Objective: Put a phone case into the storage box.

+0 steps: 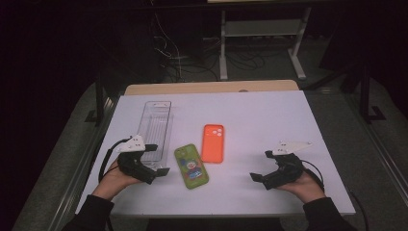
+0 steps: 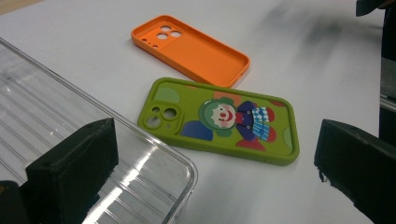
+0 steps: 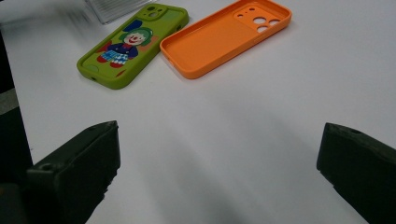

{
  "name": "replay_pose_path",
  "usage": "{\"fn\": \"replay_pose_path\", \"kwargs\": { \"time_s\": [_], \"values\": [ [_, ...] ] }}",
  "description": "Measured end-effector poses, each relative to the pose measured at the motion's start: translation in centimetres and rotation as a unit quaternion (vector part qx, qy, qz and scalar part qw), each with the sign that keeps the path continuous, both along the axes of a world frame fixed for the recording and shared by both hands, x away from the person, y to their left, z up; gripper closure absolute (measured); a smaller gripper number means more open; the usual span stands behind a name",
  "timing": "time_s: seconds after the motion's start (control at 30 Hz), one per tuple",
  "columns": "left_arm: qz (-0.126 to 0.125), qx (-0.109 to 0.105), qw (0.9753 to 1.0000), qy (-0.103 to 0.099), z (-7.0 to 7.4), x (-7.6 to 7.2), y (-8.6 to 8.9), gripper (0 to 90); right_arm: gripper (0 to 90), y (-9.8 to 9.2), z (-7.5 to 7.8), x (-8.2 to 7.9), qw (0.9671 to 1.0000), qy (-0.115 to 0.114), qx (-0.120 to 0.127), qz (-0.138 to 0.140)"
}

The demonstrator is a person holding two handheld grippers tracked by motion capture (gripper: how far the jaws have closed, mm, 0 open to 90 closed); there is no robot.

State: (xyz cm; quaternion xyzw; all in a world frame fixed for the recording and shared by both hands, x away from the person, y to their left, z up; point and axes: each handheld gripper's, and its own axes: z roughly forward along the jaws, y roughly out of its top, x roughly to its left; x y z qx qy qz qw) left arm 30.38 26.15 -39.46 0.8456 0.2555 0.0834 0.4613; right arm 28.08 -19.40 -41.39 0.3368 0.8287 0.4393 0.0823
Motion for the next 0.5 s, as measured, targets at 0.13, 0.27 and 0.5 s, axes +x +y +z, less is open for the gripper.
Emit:
{"fn": "replay_pose_path", "kwargs": {
  "time_s": [0.13,0.27,0.5],
  "values": [
    [0.002,0.003,1.0000,0.006,-0.1,0.0,-0.1,0.0,0.0,0.0,0.1,0.1,1.0000,-0.002,-0.001,-0.006],
    [0.003,0.000,1.0000,0.009,0.0,0.1,0.0,0.0,0.0,0.3,0.3,0.5,1.0000,0.003,-0.003,-0.009],
    [0.002,0.004,1.0000,0.005,0.2,0.2,0.3,0.0,0.0,1.3,1.0,1.3,0.9999,-0.002,-0.001,-0.014]
  ]
}}
